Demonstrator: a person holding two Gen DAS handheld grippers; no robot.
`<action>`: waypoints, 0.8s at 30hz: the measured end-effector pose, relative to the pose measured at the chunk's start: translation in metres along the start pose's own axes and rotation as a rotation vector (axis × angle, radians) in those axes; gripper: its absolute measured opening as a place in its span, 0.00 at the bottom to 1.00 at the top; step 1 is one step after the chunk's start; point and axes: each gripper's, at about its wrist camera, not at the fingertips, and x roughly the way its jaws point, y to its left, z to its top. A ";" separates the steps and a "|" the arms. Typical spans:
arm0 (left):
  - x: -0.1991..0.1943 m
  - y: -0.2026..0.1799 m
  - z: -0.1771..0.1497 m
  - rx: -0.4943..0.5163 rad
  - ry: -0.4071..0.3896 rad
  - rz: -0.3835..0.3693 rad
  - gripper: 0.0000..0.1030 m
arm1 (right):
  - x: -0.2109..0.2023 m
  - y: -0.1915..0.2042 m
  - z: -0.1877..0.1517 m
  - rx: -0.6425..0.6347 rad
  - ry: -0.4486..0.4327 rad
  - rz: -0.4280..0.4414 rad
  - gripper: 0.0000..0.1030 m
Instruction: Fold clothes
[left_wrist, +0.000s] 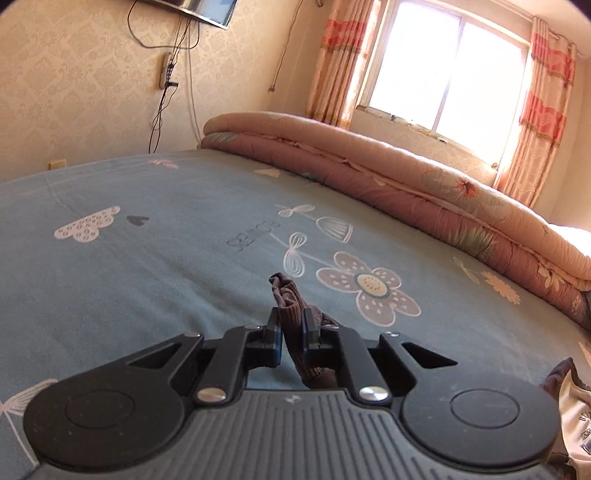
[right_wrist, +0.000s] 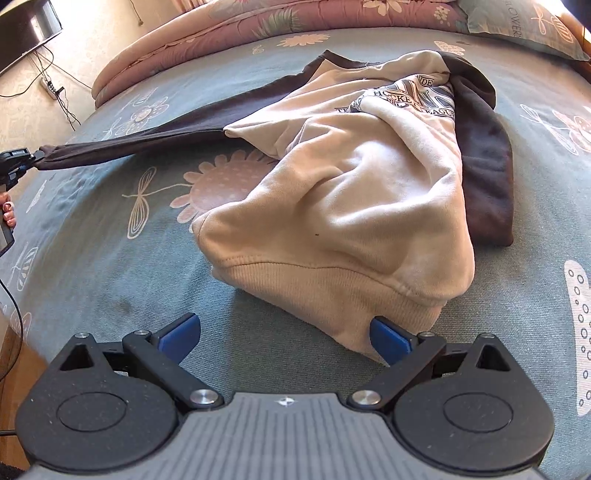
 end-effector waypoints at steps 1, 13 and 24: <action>0.003 0.003 -0.002 -0.007 0.029 0.005 0.10 | 0.000 0.000 0.001 0.000 -0.001 0.000 0.97; 0.018 0.025 -0.011 -0.039 0.264 0.140 0.24 | 0.000 -0.001 0.007 0.006 -0.007 0.028 0.97; -0.012 -0.071 -0.036 0.100 0.381 -0.142 0.41 | -0.022 -0.020 -0.002 0.061 -0.054 0.067 0.98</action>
